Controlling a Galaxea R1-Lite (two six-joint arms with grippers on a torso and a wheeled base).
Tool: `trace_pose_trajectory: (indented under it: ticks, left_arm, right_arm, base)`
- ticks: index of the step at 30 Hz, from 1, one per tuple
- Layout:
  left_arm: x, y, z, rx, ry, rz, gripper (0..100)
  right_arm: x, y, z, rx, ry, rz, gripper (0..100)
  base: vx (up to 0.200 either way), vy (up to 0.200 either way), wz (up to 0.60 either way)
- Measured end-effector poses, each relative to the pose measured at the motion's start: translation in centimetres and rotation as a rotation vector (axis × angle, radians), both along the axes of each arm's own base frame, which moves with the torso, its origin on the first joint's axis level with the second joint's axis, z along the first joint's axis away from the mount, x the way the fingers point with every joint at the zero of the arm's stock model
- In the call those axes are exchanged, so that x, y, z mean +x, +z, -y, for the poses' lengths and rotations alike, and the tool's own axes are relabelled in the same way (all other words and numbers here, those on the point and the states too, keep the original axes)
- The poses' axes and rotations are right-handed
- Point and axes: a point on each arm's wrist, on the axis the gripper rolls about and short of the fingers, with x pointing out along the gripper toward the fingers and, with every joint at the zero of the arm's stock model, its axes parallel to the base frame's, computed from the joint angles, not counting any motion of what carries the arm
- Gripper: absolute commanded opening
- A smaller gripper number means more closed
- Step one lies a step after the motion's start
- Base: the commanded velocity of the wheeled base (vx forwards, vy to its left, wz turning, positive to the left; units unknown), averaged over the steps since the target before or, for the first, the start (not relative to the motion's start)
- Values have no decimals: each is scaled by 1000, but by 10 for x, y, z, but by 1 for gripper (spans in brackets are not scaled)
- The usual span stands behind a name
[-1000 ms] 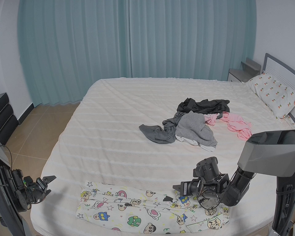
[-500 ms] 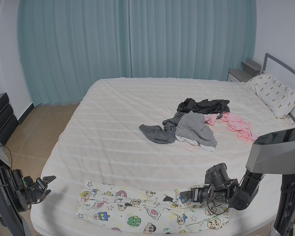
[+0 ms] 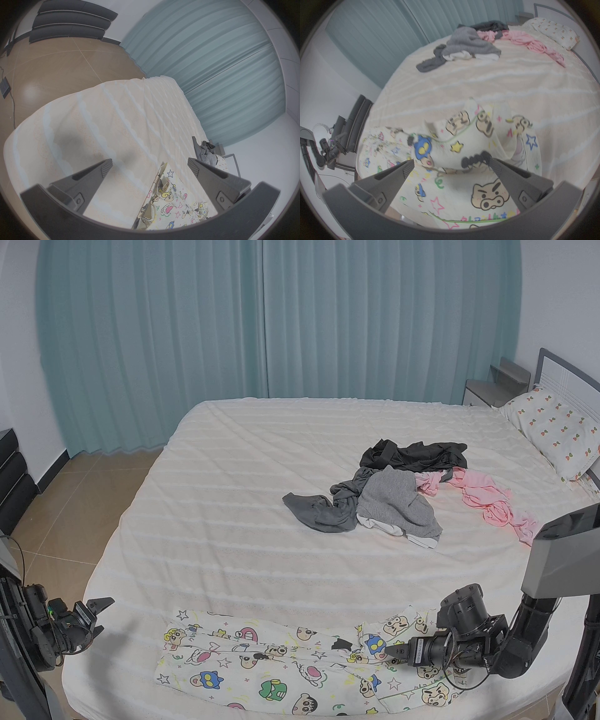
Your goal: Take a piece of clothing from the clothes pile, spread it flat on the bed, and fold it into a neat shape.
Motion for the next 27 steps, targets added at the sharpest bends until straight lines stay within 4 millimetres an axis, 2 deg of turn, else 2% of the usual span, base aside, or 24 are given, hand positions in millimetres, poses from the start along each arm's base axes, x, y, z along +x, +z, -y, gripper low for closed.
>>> trace_pose_trajectory:
  ticks: [5,9,20,27]
  left_arm:
    - [0,0,0,0,0,0,100]
    - [0,0,0,5,-3,0,100]
    - [-2,-2,1,24,-21,-7,100]
    - [-2,-3,1,25,-22,-10,100]
  right_arm:
    - [4,14,9,-3,7,71,100]
    - [8,13,18,-28,23,81,100]
    - [23,-11,31,-39,130,108,100]
    - [24,-31,35,-48,149,63,100]
  base:
    - [0,0,0]
    - [0,0,0]
    - [0,0,0]
    - [0,0,0]
